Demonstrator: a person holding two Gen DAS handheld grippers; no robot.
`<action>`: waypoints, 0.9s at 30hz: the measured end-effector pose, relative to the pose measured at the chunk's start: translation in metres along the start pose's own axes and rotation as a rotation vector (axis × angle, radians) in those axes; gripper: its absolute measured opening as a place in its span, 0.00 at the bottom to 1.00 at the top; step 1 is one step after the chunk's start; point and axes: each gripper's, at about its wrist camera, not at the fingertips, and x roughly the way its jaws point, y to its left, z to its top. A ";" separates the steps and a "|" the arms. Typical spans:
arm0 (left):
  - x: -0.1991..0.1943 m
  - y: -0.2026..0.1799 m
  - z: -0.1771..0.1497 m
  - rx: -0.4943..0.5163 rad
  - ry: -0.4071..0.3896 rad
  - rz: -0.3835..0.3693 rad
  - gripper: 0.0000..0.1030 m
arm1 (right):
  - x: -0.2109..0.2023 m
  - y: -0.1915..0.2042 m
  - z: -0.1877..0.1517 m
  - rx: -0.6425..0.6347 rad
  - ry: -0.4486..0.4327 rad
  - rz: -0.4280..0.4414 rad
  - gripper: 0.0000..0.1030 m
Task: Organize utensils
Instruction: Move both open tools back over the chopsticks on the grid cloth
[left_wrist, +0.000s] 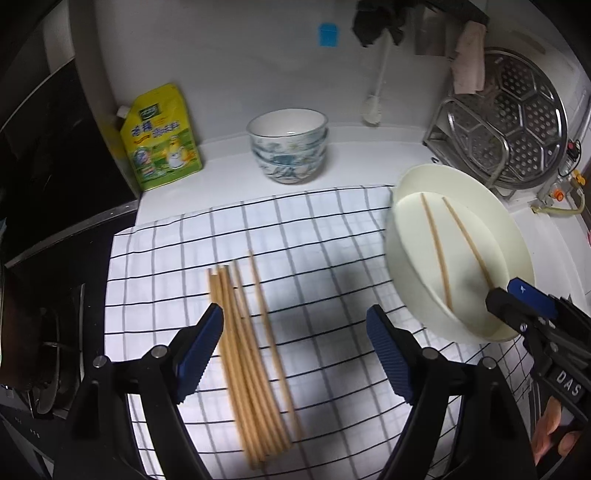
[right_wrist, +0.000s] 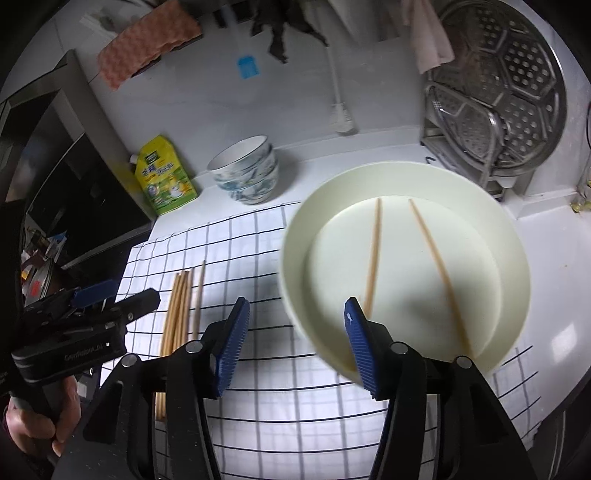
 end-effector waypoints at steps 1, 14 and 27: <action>-0.001 0.006 0.000 -0.002 -0.004 0.003 0.76 | 0.002 0.006 -0.001 -0.003 0.003 0.001 0.50; 0.003 0.075 -0.016 -0.043 -0.012 0.033 0.77 | 0.032 0.069 -0.017 -0.053 0.045 0.013 0.53; 0.033 0.117 -0.050 -0.094 0.065 0.070 0.78 | 0.078 0.094 -0.047 -0.054 0.145 0.061 0.56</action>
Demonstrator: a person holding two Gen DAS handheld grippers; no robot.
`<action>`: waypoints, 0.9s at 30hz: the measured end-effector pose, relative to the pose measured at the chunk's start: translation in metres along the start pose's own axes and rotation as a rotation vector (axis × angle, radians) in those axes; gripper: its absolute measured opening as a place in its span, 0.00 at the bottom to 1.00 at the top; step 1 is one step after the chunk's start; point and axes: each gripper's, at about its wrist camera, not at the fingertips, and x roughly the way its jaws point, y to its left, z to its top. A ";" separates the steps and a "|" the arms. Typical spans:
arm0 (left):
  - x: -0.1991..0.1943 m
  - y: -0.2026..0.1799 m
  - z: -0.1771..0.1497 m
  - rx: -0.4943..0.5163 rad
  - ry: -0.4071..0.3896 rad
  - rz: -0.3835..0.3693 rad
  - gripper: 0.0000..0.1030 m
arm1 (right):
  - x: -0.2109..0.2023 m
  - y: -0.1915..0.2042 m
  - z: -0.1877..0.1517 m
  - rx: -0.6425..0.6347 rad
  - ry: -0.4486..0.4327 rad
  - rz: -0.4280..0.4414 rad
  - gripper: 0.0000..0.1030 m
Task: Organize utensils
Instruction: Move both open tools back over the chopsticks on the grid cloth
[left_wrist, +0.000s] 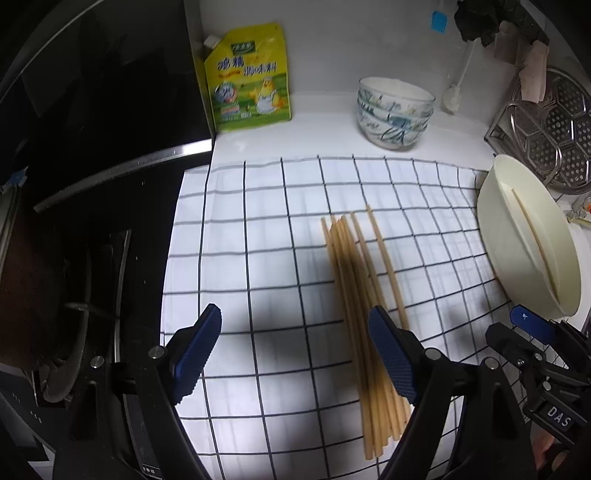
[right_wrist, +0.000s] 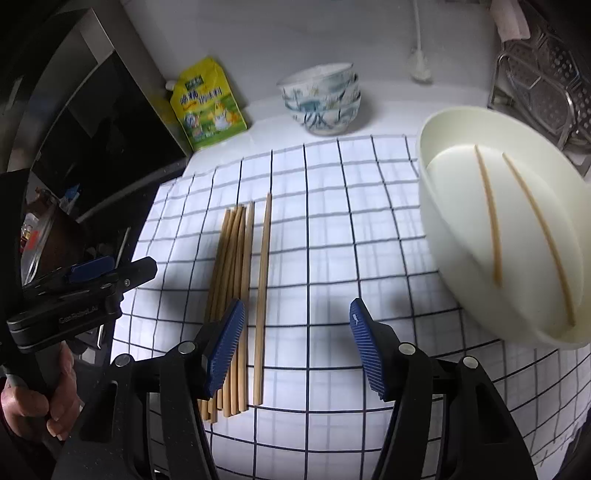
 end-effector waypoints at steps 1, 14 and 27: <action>0.002 0.001 -0.002 -0.001 0.005 -0.001 0.78 | 0.005 0.000 -0.002 0.003 0.011 -0.002 0.56; 0.037 0.006 -0.023 -0.015 0.064 -0.004 0.80 | 0.054 0.001 -0.021 -0.016 0.106 -0.027 0.56; 0.045 0.013 -0.030 -0.027 0.070 0.000 0.80 | 0.071 0.026 -0.024 -0.131 0.114 -0.107 0.57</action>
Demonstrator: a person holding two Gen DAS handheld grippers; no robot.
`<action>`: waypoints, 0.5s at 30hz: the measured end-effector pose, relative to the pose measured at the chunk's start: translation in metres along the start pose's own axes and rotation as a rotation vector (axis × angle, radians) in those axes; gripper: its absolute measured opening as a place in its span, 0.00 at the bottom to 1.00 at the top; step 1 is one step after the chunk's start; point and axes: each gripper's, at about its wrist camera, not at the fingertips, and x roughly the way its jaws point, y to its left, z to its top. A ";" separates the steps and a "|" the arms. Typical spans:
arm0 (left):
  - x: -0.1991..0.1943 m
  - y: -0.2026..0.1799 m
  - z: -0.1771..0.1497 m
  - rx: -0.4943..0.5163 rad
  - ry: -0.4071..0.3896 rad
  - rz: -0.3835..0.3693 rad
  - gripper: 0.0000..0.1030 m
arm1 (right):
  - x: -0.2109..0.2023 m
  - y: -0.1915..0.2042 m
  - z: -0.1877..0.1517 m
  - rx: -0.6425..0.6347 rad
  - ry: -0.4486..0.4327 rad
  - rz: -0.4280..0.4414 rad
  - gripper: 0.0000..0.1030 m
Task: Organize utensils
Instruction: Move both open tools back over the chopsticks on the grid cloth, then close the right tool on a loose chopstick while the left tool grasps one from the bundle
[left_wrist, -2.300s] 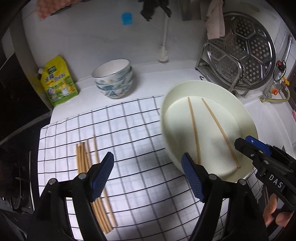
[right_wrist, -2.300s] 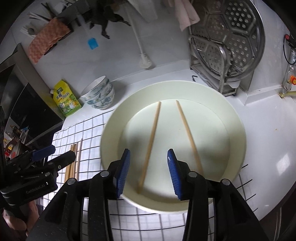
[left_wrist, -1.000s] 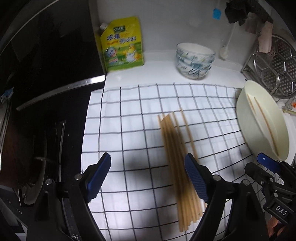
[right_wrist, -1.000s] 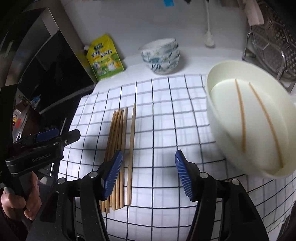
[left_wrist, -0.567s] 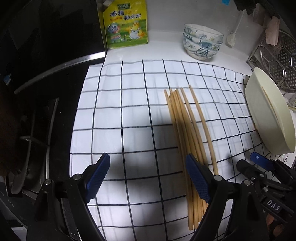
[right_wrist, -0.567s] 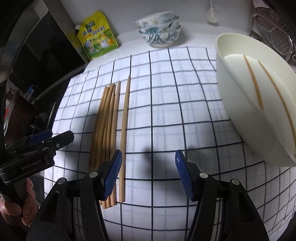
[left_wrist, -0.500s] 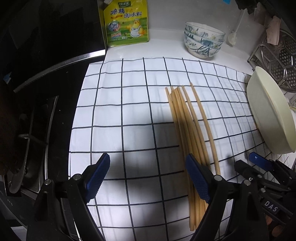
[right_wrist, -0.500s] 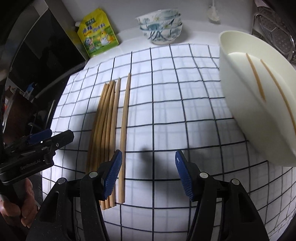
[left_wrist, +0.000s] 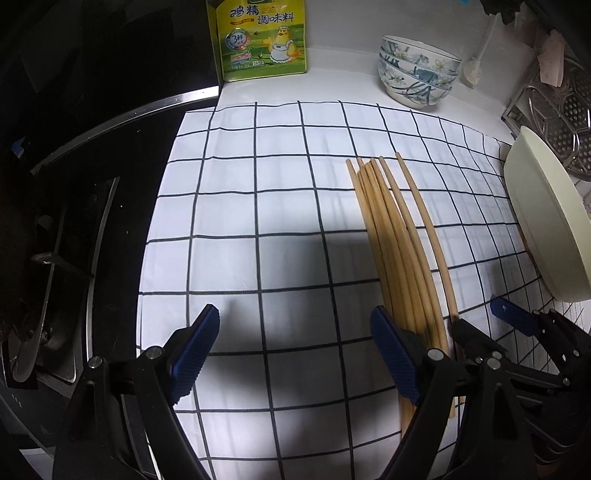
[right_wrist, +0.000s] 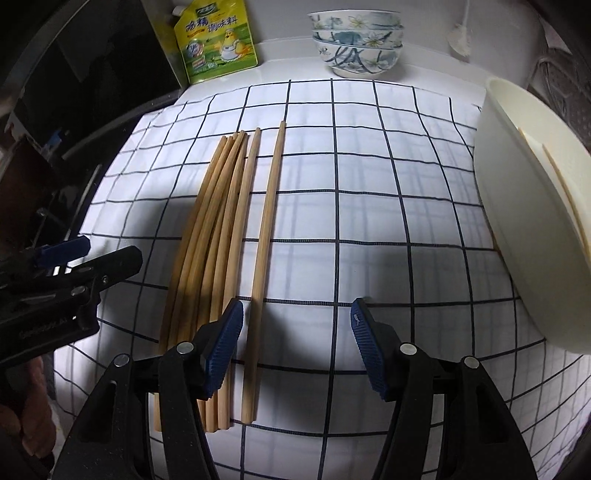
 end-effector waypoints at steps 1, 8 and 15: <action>0.000 -0.002 -0.001 0.005 0.000 -0.001 0.80 | 0.000 0.001 0.000 -0.009 0.000 -0.015 0.57; 0.002 -0.016 -0.007 0.027 0.010 -0.025 0.80 | -0.001 -0.003 0.000 -0.005 -0.002 -0.047 0.56; 0.004 -0.028 -0.011 0.065 0.002 -0.027 0.80 | -0.005 -0.023 -0.002 0.038 0.004 -0.075 0.56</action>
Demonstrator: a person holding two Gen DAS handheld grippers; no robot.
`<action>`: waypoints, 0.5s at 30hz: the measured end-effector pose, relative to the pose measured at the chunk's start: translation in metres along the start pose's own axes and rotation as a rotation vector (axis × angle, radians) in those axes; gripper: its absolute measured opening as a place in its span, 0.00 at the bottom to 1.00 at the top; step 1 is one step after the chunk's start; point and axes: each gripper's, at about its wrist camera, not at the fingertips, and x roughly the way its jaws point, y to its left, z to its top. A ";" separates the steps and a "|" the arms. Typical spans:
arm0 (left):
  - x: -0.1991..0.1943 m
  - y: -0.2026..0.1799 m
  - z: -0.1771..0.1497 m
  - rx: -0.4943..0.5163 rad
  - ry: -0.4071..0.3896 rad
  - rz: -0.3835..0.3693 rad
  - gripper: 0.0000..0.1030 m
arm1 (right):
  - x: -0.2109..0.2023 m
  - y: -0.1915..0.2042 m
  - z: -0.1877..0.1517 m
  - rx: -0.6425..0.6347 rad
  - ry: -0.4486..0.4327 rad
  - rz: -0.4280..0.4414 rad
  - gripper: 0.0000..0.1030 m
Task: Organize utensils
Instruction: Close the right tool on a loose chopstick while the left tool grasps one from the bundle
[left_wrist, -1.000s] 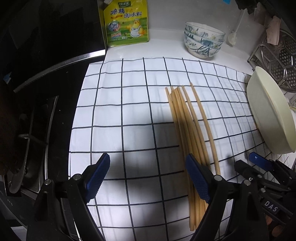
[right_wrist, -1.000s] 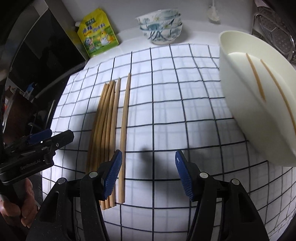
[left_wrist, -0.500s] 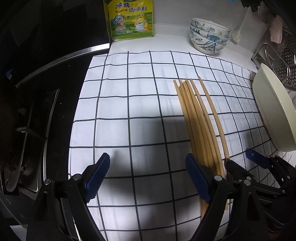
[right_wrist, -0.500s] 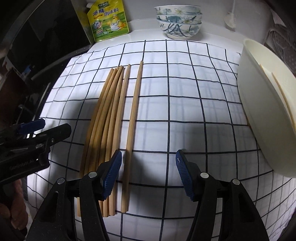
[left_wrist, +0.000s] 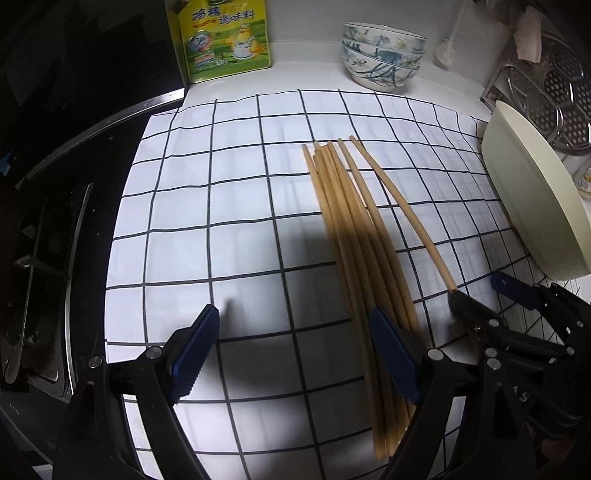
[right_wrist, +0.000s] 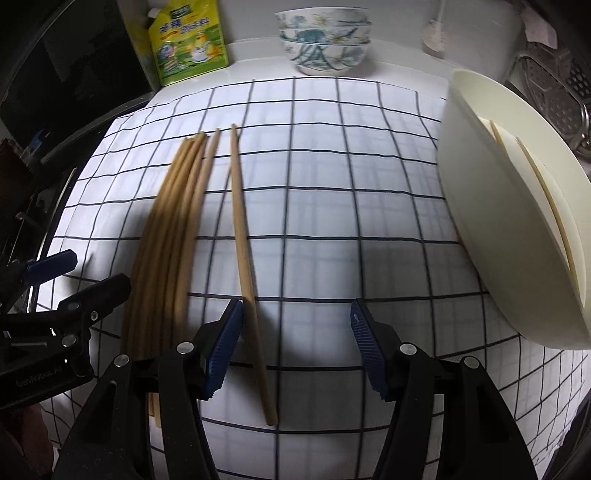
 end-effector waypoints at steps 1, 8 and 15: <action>0.002 -0.001 0.000 0.004 -0.001 0.005 0.80 | -0.001 -0.002 0.000 0.002 0.001 0.000 0.56; 0.010 0.005 -0.004 0.002 0.015 0.030 0.80 | -0.002 -0.002 -0.001 0.002 0.000 0.002 0.56; 0.010 0.021 -0.007 -0.043 0.012 0.044 0.80 | -0.001 0.002 0.002 -0.007 -0.009 0.018 0.56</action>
